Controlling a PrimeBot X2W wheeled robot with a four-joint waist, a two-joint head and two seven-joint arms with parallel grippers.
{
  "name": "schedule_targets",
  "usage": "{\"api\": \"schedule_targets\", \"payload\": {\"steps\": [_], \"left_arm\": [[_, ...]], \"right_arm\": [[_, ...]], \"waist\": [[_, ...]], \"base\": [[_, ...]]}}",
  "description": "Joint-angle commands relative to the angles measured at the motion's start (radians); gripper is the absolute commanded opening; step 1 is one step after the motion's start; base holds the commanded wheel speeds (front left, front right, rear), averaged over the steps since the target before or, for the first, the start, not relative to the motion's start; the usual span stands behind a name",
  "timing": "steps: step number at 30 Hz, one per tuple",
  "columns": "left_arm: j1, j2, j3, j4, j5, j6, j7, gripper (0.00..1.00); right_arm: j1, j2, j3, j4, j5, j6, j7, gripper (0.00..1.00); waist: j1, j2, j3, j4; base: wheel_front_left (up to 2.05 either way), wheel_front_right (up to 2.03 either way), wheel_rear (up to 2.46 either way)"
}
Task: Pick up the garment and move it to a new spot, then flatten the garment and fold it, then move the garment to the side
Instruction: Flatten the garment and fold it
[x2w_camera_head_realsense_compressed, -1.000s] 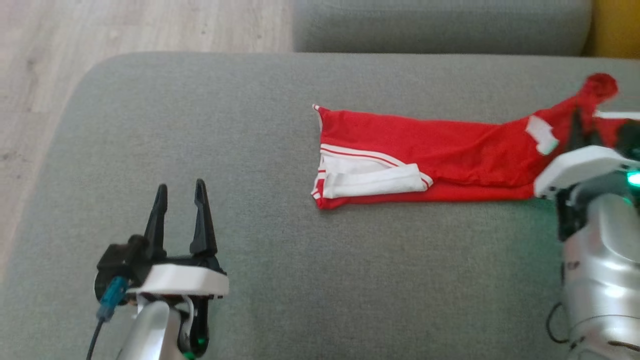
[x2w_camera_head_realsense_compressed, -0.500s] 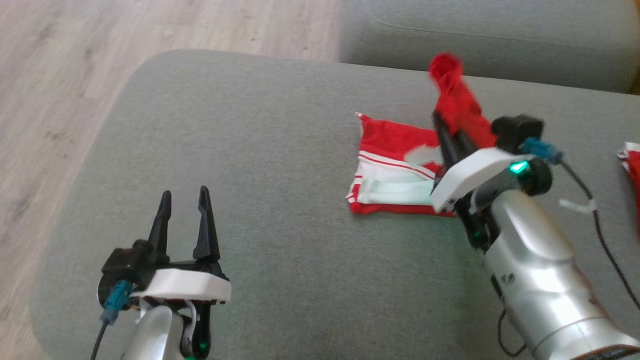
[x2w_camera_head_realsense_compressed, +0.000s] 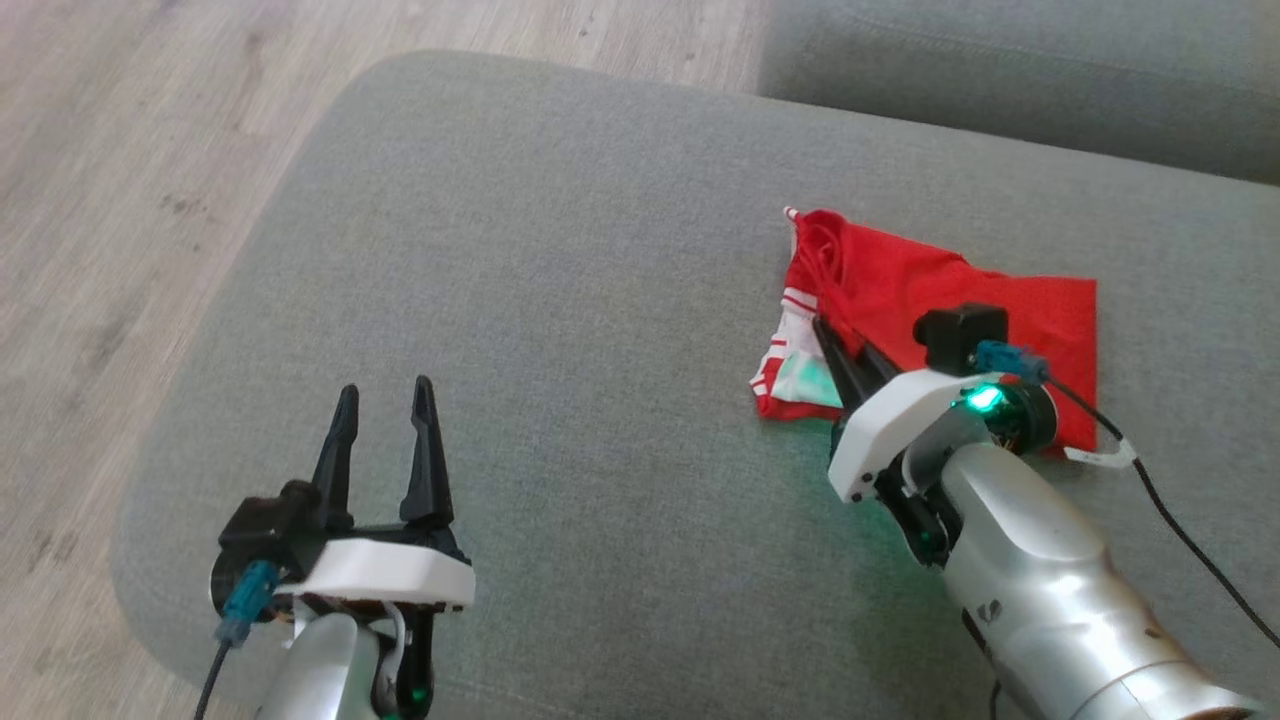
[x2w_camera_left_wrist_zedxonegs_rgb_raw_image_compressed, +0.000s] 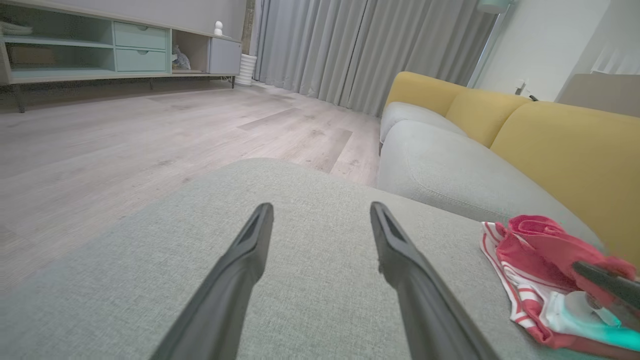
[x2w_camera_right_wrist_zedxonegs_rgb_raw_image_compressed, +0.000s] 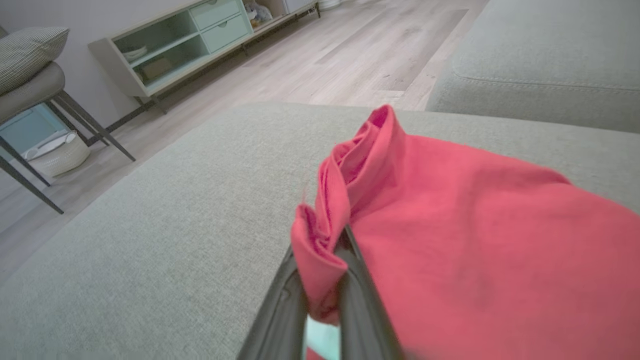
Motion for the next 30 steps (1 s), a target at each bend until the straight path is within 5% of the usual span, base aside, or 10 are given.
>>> {"api": "schedule_targets", "payload": {"steps": [1,3,4,10,14,19,25,30], "left_arm": [[-0.024,0.005,0.021,-0.032,-0.004,0.004,-0.008,1.0],[-0.027,0.005,0.016,-0.032,-0.007,0.006,-0.008,1.0],[-0.028,0.005,0.015,-0.032,-0.008,0.007,-0.008,1.0],[-0.03,0.005,0.02,-0.028,-0.009,0.009,-0.008,1.0],[-0.027,0.005,0.034,-0.031,0.001,0.004,-0.008,1.0],[-0.02,0.005,0.054,-0.044,0.015,0.0,-0.008,1.0],[-0.01,0.005,0.06,-0.055,0.016,-0.01,-0.008,1.0],[0.0,0.006,0.066,-0.053,0.047,-0.01,-0.008,1.0]], "right_arm": [[-0.024,0.012,0.019,-0.016,0.009,-0.002,-0.013,0.0],[-0.031,0.012,0.038,0.01,0.001,-0.002,-0.006,0.0],[-0.031,0.012,0.055,0.015,-0.001,-0.002,0.002,1.0],[-0.036,0.012,0.14,-0.041,-0.006,-0.002,-0.029,1.0],[-0.057,0.012,0.106,-0.045,-0.046,-0.002,-0.081,1.0],[-0.069,0.012,-0.119,-0.028,-0.206,-0.002,-0.112,1.0],[0.081,0.012,-0.402,-0.258,-0.387,-0.002,-0.113,1.0],[0.236,0.012,-0.499,-0.448,-0.447,-0.002,-0.113,1.0]], "waist": [[-0.0001,0.0,0.007,0.004],[-0.0001,0.0,0.011,0.006],[-0.0001,0.0,0.012,0.006],[-0.0001,0.0,0.0,-0.027],[-0.0001,0.0,-0.025,-0.072],[-0.0001,0.0,-0.05,-0.139],[-0.0001,0.0,-0.068,-0.203],[-0.0001,0.0,-0.069,-0.247]], "base": [[0.0,0.0,0.0],[0.0,0.0,0.0],[0.0,0.0,0.0],[0.0,0.0,0.0],[0.0,0.0,0.0],[0.0,0.0,0.0],[0.0,0.0,0.0],[0.0,0.0,0.0]]}}
